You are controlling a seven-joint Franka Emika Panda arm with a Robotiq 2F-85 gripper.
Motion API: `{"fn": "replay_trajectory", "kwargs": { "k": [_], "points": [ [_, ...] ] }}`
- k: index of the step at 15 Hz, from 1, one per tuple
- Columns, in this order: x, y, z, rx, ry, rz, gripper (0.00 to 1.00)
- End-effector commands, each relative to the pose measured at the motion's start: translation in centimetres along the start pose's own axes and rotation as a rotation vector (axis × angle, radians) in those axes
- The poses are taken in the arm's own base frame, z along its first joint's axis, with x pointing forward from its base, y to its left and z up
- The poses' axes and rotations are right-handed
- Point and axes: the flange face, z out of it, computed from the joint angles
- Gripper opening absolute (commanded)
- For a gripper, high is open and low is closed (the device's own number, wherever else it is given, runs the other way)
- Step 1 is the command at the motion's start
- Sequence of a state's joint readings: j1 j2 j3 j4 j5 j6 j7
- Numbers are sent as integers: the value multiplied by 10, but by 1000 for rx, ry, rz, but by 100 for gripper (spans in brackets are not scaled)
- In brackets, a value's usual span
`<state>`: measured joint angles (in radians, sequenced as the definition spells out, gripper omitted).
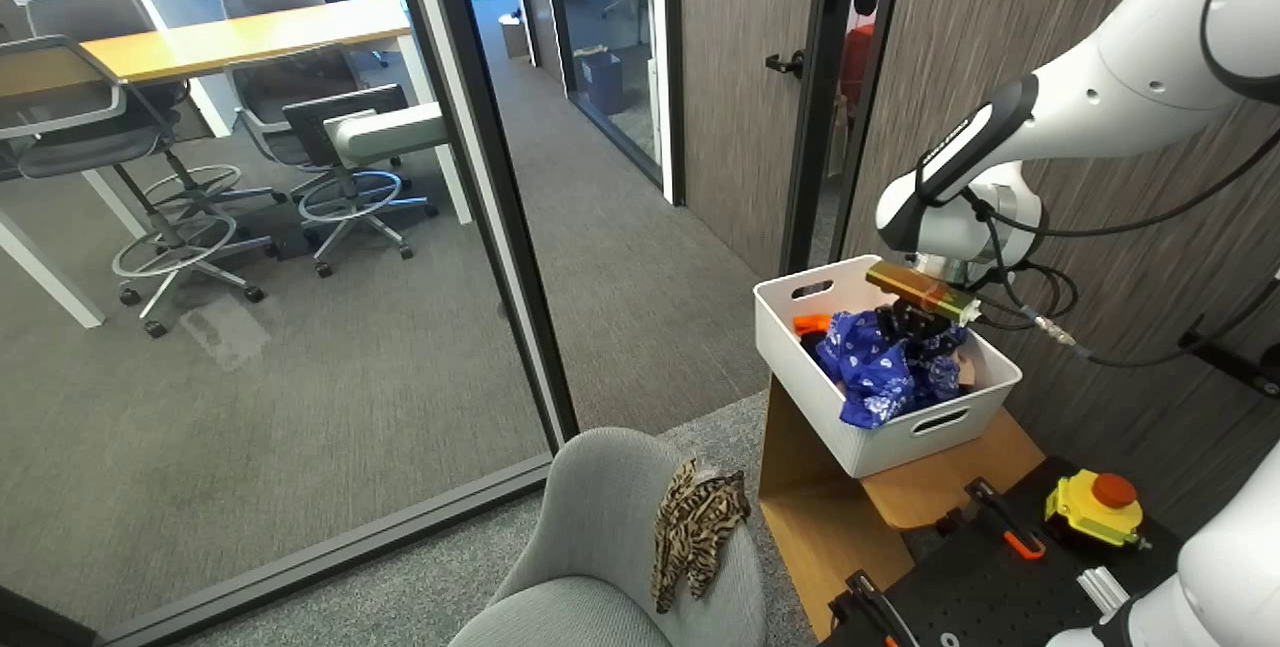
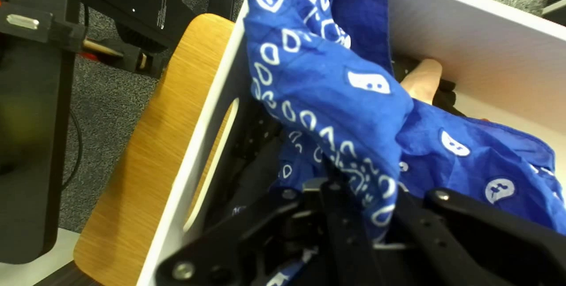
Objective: Remove the blue bandana from the basket and put it on the chair.
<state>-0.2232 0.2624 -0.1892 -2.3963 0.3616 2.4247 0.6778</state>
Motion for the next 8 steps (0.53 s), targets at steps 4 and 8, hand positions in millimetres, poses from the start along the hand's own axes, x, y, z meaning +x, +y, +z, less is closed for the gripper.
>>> {"fn": "replay_trajectory", "kwargs": {
  "k": [4, 8],
  "points": [
    [-13, -18, -31, 89, -27, -108, 7],
    [-40, -42, -74, 193, -62, -284, 5]
  ]
}}
